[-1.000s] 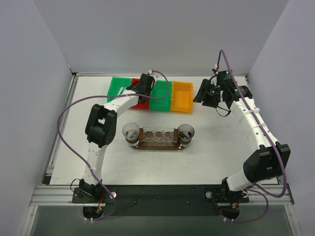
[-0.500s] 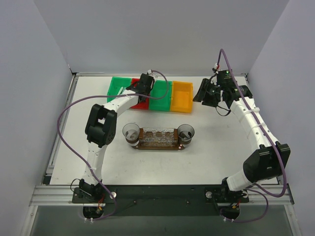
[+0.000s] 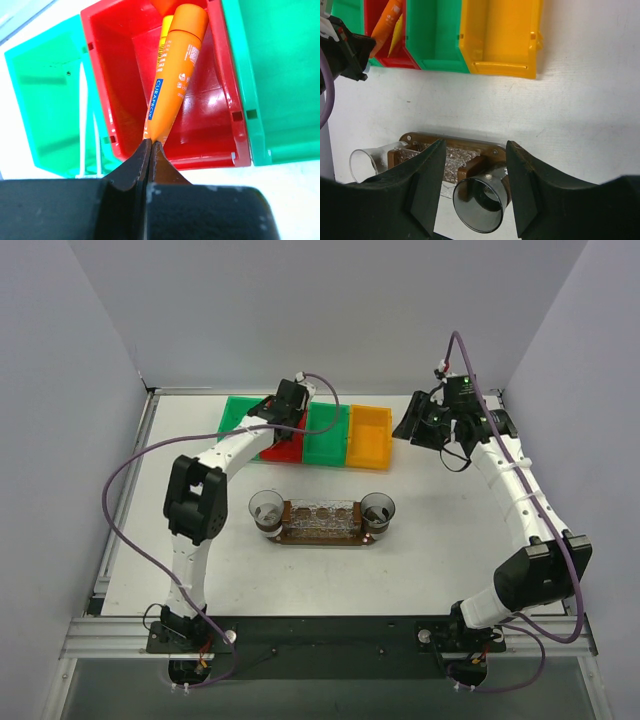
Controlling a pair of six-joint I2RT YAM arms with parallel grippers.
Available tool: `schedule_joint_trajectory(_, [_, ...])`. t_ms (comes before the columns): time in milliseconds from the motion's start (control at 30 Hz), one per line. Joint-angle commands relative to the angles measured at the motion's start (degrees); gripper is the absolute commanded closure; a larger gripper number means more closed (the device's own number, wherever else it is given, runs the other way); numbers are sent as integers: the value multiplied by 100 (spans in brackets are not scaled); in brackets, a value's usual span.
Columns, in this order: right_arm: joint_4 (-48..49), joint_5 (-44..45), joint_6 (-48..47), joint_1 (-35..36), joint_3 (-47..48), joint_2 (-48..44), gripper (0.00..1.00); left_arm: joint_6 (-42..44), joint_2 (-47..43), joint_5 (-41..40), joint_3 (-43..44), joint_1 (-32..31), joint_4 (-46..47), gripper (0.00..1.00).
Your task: Prepare toiletry sets of a toothbrush and toothpaste on the tray
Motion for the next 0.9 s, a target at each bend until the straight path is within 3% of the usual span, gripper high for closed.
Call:
schedule_joint_trajectory(0, [126, -124, 28, -44, 413, -65, 54, 143, -934, 436, 284, 107, -132, 100])
schedule_joint_trajectory(200, [135, -728, 1, -52, 782, 83, 52, 223, -1522, 1008, 170, 151, -581, 100])
schedule_joint_trajectory(433, [144, -2197, 54, 132, 1151, 497, 49, 407, -2674, 1509, -928, 134, -484, 100])
schedule_joint_trajectory(633, [135, -3392, 265, 474, 1169, 796, 49, 443, -4010, 2809, -2000, 134, -256, 100])
schedule_joint_trajectory(867, [135, -3947, 239, 1036, 1090, 893, 48, -417, -5275, 4471, -2915, 90, 148, 100])
